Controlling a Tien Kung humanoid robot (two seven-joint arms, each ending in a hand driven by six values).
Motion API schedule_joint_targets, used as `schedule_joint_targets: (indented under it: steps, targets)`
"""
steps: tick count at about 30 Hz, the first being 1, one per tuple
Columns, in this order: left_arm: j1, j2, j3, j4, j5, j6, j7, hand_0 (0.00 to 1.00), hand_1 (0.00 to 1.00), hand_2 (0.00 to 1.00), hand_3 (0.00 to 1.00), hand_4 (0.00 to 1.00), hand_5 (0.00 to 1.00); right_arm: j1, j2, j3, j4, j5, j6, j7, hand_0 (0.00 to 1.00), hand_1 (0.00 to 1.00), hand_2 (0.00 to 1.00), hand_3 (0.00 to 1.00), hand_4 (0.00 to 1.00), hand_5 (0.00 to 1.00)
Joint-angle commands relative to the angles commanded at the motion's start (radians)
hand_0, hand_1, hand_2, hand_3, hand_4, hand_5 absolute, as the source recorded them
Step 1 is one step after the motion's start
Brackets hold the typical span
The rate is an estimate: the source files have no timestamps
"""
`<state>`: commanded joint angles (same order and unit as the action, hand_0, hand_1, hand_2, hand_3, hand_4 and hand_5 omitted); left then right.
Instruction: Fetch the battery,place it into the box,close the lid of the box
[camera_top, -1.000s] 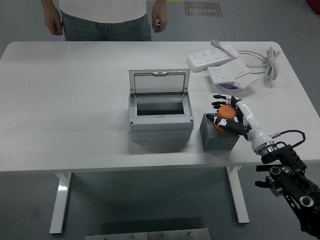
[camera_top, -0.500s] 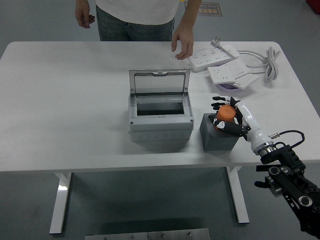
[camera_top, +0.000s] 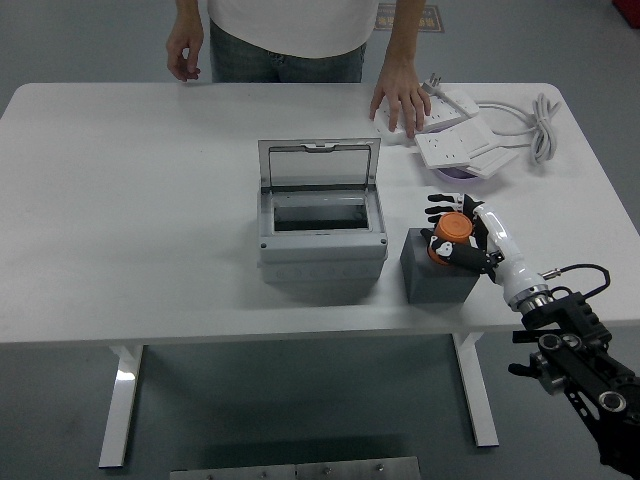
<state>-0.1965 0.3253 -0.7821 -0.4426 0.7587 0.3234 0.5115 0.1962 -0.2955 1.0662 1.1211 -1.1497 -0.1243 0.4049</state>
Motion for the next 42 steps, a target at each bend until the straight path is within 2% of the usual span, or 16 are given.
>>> schedule_joint_targets:
  steps: [2,3,9,14,15,32,33,37,38,42]
  targets:
    - [0.001,0.000,-0.002,0.000,0.005,-0.001,0.002,0.627,0.679,0.560,0.592,0.548,0.010,-0.001,-0.001,-0.003,-0.002,0.023,-0.001,0.004,0.581,0.634,0.651,0.686,0.716,0.002]
    - [0.002,0.000,-0.004,-0.001,0.009,-0.001,0.003,0.627,0.679,0.559,0.591,0.546,0.011,-0.002,-0.001,-0.004,-0.003,0.033,-0.001,0.005,0.486,0.583,0.636,0.667,0.701,0.002]
    - [0.003,-0.001,-0.012,-0.001,0.029,-0.006,0.010,0.626,0.681,0.558,0.591,0.545,0.011,-0.002,-0.001,-0.008,-0.008,0.058,-0.001,0.007,0.472,0.576,0.629,0.647,0.687,0.002]
    - [0.005,-0.001,-0.018,-0.002,0.046,-0.008,0.017,0.626,0.681,0.558,0.591,0.545,0.011,-0.002,0.000,-0.011,-0.010,0.062,-0.002,0.007,0.472,0.576,0.629,0.647,0.687,0.002]
    - [0.005,-0.001,-0.019,-0.002,0.048,-0.008,0.018,0.627,0.680,0.558,0.590,0.544,0.013,-0.002,0.000,-0.011,-0.010,0.062,-0.002,0.007,0.523,0.607,0.650,0.651,0.690,0.002]
    - [0.004,0.000,-0.030,-0.003,0.070,-0.006,0.025,0.627,0.681,0.556,0.589,0.540,0.009,0.008,0.003,-0.022,-0.010,0.066,-0.017,0.007,0.544,0.642,0.671,0.653,0.680,0.002]
    - [0.004,0.000,-0.030,-0.003,0.070,-0.006,0.025,0.627,0.681,0.557,0.589,0.542,0.005,0.008,0.003,-0.022,-0.009,0.066,-0.018,0.007,0.557,0.644,0.666,0.639,0.656,0.002]
    - [0.004,0.000,-0.032,-0.003,0.075,-0.006,0.027,0.627,0.681,0.557,0.589,0.542,0.005,0.010,0.004,-0.023,-0.009,0.069,-0.024,0.008,0.557,0.644,0.666,0.639,0.656,0.002]
    - [0.004,-0.001,-0.033,-0.003,0.077,-0.007,0.027,0.628,0.681,0.558,0.588,0.540,0.004,0.011,0.005,-0.023,-0.009,0.070,-0.025,0.009,0.511,0.607,0.619,0.591,0.636,0.002]
    - [0.005,-0.002,-0.036,-0.003,0.082,-0.007,0.029,0.628,0.681,0.558,0.588,0.540,0.004,0.012,0.006,-0.023,-0.008,0.075,-0.028,0.010,0.511,0.607,0.619,0.591,0.636,0.002]
